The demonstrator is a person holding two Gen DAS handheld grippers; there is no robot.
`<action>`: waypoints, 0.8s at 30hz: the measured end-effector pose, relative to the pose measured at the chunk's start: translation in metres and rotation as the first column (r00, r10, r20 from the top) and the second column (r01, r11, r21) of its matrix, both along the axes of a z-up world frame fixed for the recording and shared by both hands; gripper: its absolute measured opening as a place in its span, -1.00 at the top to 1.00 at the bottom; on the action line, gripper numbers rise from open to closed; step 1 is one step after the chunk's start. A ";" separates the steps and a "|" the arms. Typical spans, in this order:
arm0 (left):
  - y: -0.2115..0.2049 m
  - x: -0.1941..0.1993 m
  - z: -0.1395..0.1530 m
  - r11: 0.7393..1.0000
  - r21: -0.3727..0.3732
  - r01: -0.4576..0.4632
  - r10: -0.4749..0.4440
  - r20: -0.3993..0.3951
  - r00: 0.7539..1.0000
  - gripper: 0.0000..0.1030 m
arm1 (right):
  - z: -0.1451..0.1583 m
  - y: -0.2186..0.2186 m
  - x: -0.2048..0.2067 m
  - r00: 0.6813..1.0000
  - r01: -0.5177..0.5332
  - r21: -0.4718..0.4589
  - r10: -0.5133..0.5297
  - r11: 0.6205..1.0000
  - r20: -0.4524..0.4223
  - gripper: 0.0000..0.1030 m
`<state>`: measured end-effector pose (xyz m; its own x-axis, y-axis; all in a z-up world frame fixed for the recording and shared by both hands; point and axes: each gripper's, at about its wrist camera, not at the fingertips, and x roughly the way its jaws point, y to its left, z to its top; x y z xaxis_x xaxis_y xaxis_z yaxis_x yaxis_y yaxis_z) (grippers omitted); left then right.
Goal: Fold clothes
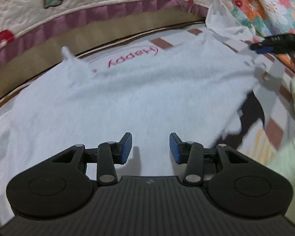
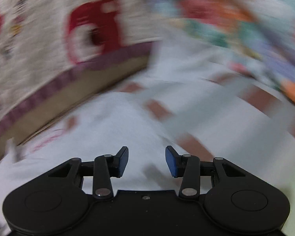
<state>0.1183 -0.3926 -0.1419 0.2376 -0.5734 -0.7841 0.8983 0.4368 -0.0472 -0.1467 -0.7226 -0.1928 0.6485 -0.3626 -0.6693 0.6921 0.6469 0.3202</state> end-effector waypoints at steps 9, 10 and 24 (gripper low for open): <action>-0.063 0.038 -0.025 0.998 -0.039 -0.054 0.051 -0.069 0.996 0.20 | -0.017 -0.084 0.159 0.932 -0.318 -0.121 0.286 0.940 -0.224 0.06; -0.066 0.040 -0.028 0.997 -0.041 -0.058 0.054 -0.080 0.995 0.20 | -0.024 -0.089 0.164 0.931 -0.315 -0.122 0.281 0.941 -0.233 0.04; -0.066 0.030 -0.043 0.997 -0.039 -0.063 0.059 -0.093 0.994 0.20 | -0.034 -0.042 0.142 0.937 -0.330 -0.390 0.251 0.859 -0.242 0.88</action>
